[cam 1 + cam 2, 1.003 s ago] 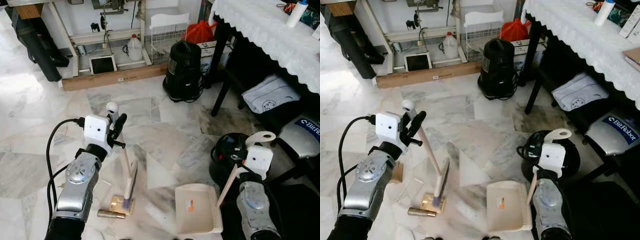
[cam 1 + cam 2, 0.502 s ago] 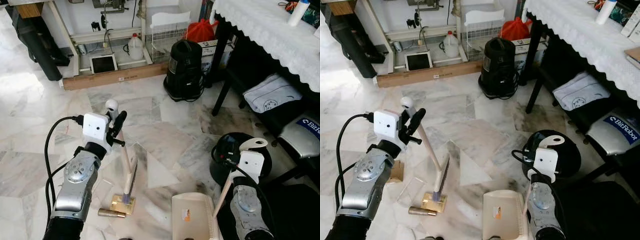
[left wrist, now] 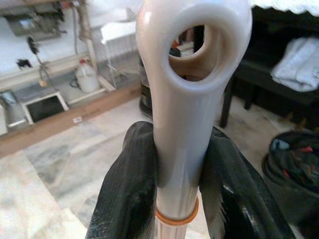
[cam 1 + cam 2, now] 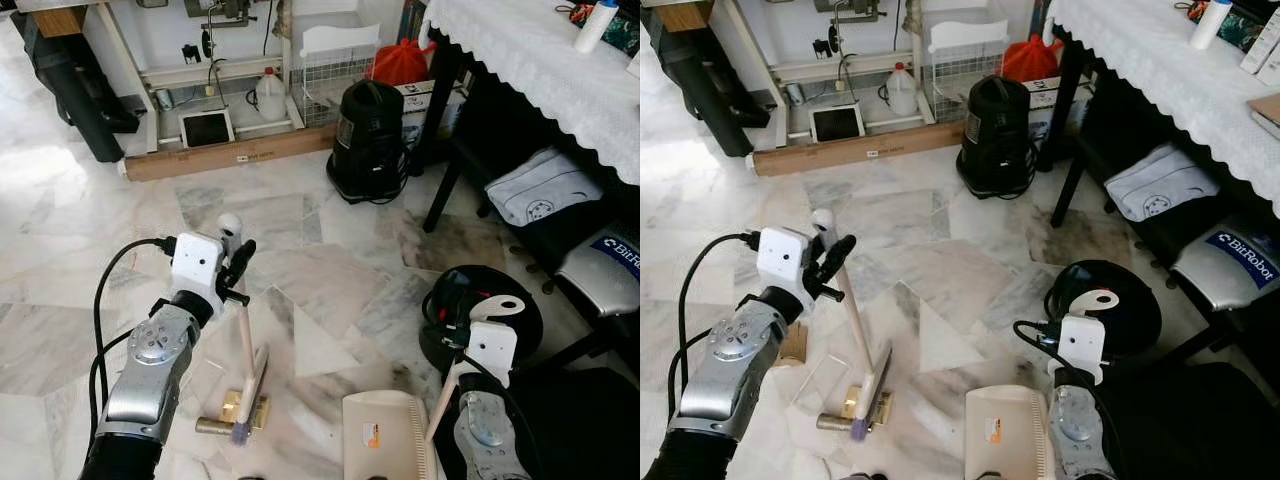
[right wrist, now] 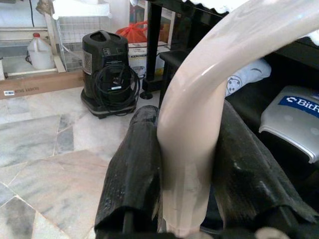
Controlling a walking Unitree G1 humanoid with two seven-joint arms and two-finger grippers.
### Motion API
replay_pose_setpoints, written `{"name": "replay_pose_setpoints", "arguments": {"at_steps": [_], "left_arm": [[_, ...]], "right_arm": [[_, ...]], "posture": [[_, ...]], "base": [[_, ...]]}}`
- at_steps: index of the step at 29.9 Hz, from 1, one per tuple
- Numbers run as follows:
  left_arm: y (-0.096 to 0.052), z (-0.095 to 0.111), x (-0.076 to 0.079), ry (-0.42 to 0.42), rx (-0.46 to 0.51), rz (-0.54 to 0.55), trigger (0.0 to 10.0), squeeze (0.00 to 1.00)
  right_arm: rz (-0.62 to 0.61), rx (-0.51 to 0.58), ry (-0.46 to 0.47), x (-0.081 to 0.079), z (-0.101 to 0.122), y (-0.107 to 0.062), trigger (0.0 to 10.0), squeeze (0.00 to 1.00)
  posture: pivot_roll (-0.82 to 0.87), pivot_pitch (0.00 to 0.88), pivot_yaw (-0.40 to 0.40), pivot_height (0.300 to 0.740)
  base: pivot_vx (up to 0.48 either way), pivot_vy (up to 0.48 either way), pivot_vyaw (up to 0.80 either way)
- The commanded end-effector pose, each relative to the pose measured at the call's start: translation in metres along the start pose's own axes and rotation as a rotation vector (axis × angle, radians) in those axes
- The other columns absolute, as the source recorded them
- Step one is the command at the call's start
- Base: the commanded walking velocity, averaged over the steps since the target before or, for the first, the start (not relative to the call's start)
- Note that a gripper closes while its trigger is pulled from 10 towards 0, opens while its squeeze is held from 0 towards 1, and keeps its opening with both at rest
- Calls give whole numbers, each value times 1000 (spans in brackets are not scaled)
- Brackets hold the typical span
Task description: Sweep floor
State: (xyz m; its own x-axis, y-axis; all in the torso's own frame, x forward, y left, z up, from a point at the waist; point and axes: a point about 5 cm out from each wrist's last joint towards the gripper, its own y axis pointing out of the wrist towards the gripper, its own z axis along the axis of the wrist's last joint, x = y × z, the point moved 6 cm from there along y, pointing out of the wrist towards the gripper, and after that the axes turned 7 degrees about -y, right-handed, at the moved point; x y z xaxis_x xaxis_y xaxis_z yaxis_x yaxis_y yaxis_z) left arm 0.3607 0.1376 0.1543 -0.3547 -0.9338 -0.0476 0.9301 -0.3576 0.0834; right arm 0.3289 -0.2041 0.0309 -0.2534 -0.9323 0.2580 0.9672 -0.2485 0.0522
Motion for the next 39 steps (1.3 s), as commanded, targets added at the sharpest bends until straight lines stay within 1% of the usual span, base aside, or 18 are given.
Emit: {"name": "replay_pose_setpoints", "arguments": {"at_steps": [1,4,6,7,9,12,15,18,20,21,24,25,26,28,31,34,39], "left_arm": [[-3,-10,3,11,-52,-24,10000,0],[-4,-13,7,-6,-75,-50,10000,0],[-4,-15,7,9,-90,-56,10000,0],[-5,-15,7,-6,-104,-60,10000,0],[-5,-19,8,0,-139,-85,10000,0],[-6,-24,9,8,-165,-98,10000,0],[-6,-24,10,-23,-168,-104,10000,0],[-4,-20,14,-80,-144,-109,10000,0],[-4,-21,14,-81,-155,-106,10000,0],[-4,-21,14,-104,-156,-101,10000,0],[-1,-19,7,-131,-168,-65,10000,0],[-1,-19,7,-131,-168,-65,10000,0],[2,-15,5,-163,-159,-55,10000,0],[4,-11,5,-202,-148,-57,10000,0],[6,-8,6,-229,-147,-54,10000,0],[9,0,10,-299,-121,-60,10000,0],[12,8,14,-354,-98,-72,10000,0]], "right_arm": [[39,-80,-23,-8,-20,-13,10000,0],[35,-77,-22,-8,-20,-13,10000,0],[32,-75,-20,-8,-20,-13,10000,0],[28,-75,-20,-7,-19,-13,10000,0],[25,-74,-20,-5,-19,-12,10000,0],[24,-72,-21,-5,-19,-12,10000,0],[16,-70,-21,-3,-19,-11,10000,0],[15,-74,-22,-2,-19,-11,10000,0],[15,-74,-23,-1,-20,-11,10000,0],[13,-73,-22,0,-20,-11,10000,0],[-3,-79,-21,5,-22,-12,10000,0],[-3,-79,-21,5,-22,-12,10000,0],[-10,-82,-21,7,-22,-12,10000,0],[-19,-82,-18,9,-22,-12,10000,0],[-26,-78,-14,10,-22,-11,10000,0],[-33,-72,-6,11,-20,-10,10000,0],[-46,-65,11,12,-16,-6,10000,0]], "posture": [[148,164,-9,740],[147,166,-9,740],[148,167,-9,740],[148,167,-9,740],[153,166,-7,740],[151,167,-6,740],[149,167,-6,740],[149,166,-5,740],[146,167,-7,740],[146,167,-7,740],[150,169,-8,740],[150,169,-8,740],[147,169,-7,740],[148,168,-6,740],[145,167,-5,740],[144,167,-6,740],[146,167,-8,740]], "base": [[0,0,0],[0,0,0],[0,0,0],[0,0,0],[0,0,0],[0,0,0],[0,0,0],[0,0,0],[0,0,0],[0,0,0],[0,0,0],[0,0,0],[0,0,0],[0,0,0],[0,0,0],[0,0,0],[0,0,0]]}}
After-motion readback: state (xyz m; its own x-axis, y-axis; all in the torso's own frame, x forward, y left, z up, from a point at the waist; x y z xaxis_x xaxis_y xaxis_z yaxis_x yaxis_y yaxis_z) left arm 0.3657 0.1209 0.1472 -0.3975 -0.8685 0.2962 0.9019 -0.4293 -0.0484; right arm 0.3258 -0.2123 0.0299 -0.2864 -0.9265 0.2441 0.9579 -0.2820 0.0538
